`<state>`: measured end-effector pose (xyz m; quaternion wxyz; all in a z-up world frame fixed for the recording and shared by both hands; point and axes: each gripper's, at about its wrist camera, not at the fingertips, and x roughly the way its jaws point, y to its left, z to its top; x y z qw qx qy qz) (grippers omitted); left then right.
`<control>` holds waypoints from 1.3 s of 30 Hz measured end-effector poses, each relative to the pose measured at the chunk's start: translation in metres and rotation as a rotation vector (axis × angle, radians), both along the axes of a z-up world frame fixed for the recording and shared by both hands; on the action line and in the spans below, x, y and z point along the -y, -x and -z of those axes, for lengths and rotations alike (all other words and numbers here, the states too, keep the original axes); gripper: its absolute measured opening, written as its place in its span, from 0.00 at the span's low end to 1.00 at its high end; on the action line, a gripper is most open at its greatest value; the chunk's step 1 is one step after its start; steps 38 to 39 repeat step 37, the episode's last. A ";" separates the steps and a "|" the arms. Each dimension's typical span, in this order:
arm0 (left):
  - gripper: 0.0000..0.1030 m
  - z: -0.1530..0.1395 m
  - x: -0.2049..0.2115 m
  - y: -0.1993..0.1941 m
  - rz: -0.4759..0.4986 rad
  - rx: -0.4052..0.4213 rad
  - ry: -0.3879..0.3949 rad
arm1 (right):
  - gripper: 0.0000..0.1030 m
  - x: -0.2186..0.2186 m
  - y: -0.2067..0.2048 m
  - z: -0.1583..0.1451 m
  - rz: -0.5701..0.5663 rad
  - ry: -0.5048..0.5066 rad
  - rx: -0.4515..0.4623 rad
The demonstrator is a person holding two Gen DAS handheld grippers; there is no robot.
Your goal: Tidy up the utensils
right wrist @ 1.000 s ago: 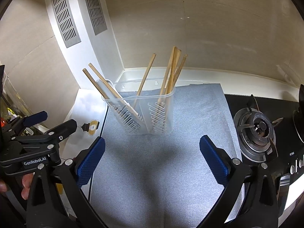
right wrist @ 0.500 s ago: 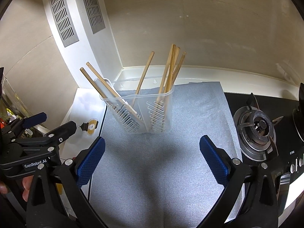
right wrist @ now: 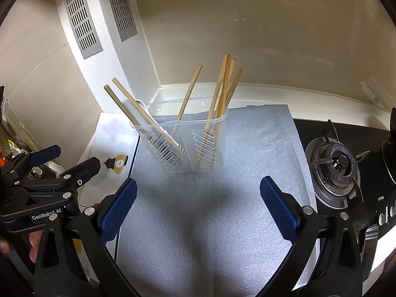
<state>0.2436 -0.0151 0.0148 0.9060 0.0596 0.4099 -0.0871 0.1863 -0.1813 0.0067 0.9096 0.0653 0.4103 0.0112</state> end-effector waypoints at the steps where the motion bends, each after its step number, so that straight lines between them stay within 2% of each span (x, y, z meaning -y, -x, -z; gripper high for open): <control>1: 0.93 0.000 0.000 0.000 0.000 0.000 0.000 | 0.95 0.000 0.000 0.000 0.000 0.000 0.000; 27: 0.93 0.002 0.001 0.000 -0.018 0.004 -0.021 | 0.95 0.004 0.000 0.002 0.006 0.002 -0.009; 39: 0.93 0.008 0.001 0.003 0.006 -0.035 -0.009 | 0.95 0.009 -0.002 0.014 -0.005 0.000 -0.024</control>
